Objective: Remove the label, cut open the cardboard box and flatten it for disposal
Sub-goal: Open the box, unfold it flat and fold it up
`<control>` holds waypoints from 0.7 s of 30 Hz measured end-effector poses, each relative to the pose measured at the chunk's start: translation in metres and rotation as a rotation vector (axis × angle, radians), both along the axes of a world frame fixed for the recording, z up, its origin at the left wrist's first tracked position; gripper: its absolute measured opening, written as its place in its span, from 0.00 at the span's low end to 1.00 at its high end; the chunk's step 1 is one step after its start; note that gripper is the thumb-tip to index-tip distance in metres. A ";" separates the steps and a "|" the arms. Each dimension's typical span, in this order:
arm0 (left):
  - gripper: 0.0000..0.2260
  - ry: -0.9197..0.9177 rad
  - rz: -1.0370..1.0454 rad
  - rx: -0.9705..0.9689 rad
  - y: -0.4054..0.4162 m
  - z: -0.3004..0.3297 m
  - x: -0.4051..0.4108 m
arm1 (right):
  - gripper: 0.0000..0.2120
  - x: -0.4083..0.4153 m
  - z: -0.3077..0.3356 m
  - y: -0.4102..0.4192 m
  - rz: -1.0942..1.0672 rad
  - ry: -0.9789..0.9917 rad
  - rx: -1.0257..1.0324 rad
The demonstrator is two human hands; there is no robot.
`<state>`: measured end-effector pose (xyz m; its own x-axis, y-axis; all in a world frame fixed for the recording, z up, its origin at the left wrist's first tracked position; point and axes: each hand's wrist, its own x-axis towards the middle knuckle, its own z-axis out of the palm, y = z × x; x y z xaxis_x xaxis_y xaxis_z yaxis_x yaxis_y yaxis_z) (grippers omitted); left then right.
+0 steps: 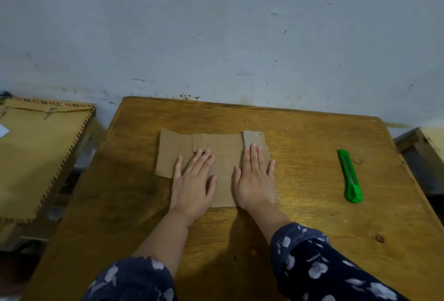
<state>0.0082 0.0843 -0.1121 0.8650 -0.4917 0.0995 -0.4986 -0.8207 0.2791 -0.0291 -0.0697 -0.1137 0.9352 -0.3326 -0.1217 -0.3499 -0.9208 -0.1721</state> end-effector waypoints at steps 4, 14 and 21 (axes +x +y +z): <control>0.24 -0.149 0.193 -0.085 0.019 0.010 -0.001 | 0.29 0.000 0.002 0.000 0.001 0.011 -0.003; 0.37 0.404 0.427 -0.399 0.071 0.015 0.013 | 0.28 -0.002 0.006 -0.004 0.007 -0.041 0.052; 0.35 0.412 0.329 -0.465 0.067 0.020 0.002 | 0.26 -0.004 0.016 -0.014 -0.034 -0.134 0.231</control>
<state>0.0099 0.1517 -0.0918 0.9741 -0.1838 -0.1315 -0.0234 -0.6607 0.7503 -0.0328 -0.0832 -0.0980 0.9369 -0.3416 -0.0741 -0.3397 -0.8401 -0.4229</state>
